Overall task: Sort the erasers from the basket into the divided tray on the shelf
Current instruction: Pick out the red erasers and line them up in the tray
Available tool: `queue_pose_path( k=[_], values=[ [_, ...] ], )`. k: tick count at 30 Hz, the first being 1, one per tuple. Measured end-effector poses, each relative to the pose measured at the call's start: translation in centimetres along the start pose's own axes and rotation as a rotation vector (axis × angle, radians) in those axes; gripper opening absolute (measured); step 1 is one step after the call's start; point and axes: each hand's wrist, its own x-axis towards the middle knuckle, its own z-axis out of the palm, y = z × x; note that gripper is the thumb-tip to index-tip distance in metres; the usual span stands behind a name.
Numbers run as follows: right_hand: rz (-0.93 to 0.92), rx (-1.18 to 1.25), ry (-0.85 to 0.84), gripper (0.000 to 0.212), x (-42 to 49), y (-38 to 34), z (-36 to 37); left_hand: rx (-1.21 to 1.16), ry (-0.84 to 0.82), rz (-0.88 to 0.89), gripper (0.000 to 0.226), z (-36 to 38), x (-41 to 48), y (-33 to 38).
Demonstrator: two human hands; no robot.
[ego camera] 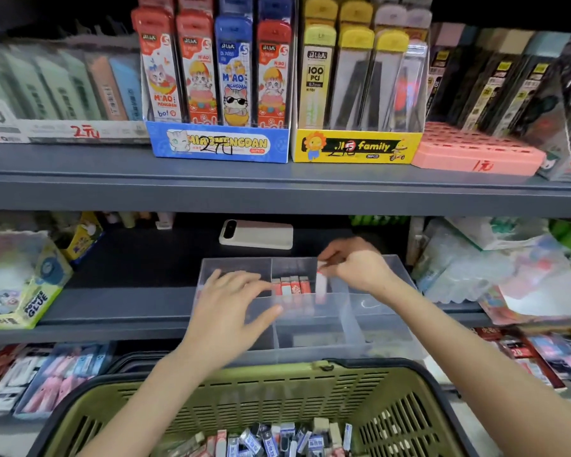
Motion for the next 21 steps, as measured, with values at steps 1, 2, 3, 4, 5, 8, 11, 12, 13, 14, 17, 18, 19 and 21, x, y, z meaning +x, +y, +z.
queue_pose_path(
  k=[1, 2, 3, 4, 5, 8, 11, 12, 13, 14, 17, 18, 19, 21],
  values=[
    [0.013, -0.012, -0.042, 0.013, 0.3, 0.0, 0.4, 0.040, -0.036, 0.000, 0.067, 0.0, -0.2, -0.2],
    [0.020, -0.033, -0.062, 0.013, 0.5, 0.0, 0.8, 0.076, -0.073, 0.001, 0.073, 0.0, -0.5, -0.3],
    [0.020, -0.074, -0.057, 0.013, 0.6, 0.0, 1.2, 0.104, -0.104, 0.003, 0.077, 0.0, -0.7, -0.4],
    [0.010, -0.141, -0.025, 0.014, 0.7, 0.2, 1.6, 0.122, -0.124, 0.005, 0.080, 0.0, -0.9, -0.5],
    [-0.012, -0.239, 0.028, 0.017, 0.7, 0.3, 2.0, 0.131, -0.133, 0.005, 0.082, 0.0, -1.1, -0.6],
    [-0.105, -0.501, 0.168, 0.022, 0.5, 0.8, 3.2, 0.143, -0.143, 0.002, 0.084, 0.1, -1.3, -0.8],
    [-0.099, -0.466, 0.175, 0.023, 0.6, 1.3, 3.7, 0.140, -0.147, 0.001, 0.084, 0.1, -1.2, -0.9],
    [-0.082, -0.435, 0.159, 0.024, 0.7, 1.4, 3.6, 0.140, -0.148, -0.002, 0.084, 0.2, -1.2, -0.9],
    [-0.073, -0.430, 0.136, 0.025, 0.8, 1.4, 3.6, 0.140, -0.150, -0.004, 0.084, 0.2, -1.2, -0.9],
    [-0.070, -0.444, 0.110, 0.026, 0.9, 1.4, 3.5, 0.138, -0.152, -0.004, 0.084, 0.2, -1.2, -0.9],
    [-0.066, -0.480, 0.011, 0.028, 1.2, 1.4, 3.3, 0.129, -0.172, -0.011, 0.081, 0.2, -1.1, -1.0],
    [-0.060, -0.475, -0.021, 0.029, 1.2, 1.3, 3.2, 0.127, -0.183, -0.017, 0.078, 0.2, -1.1, -0.9],
    [-0.059, -0.472, -0.038, 0.030, 1.2, 1.4, 3.1, 0.127, -0.191, -0.023, 0.074, 0.2, -1.1, -0.9],
    [-0.070, -0.488, -0.035, 0.030, 1.2, 1.3, 3.2, 0.122, -0.196, -0.030, 0.062, 0.2, -1.1, -0.9]
  ],
)
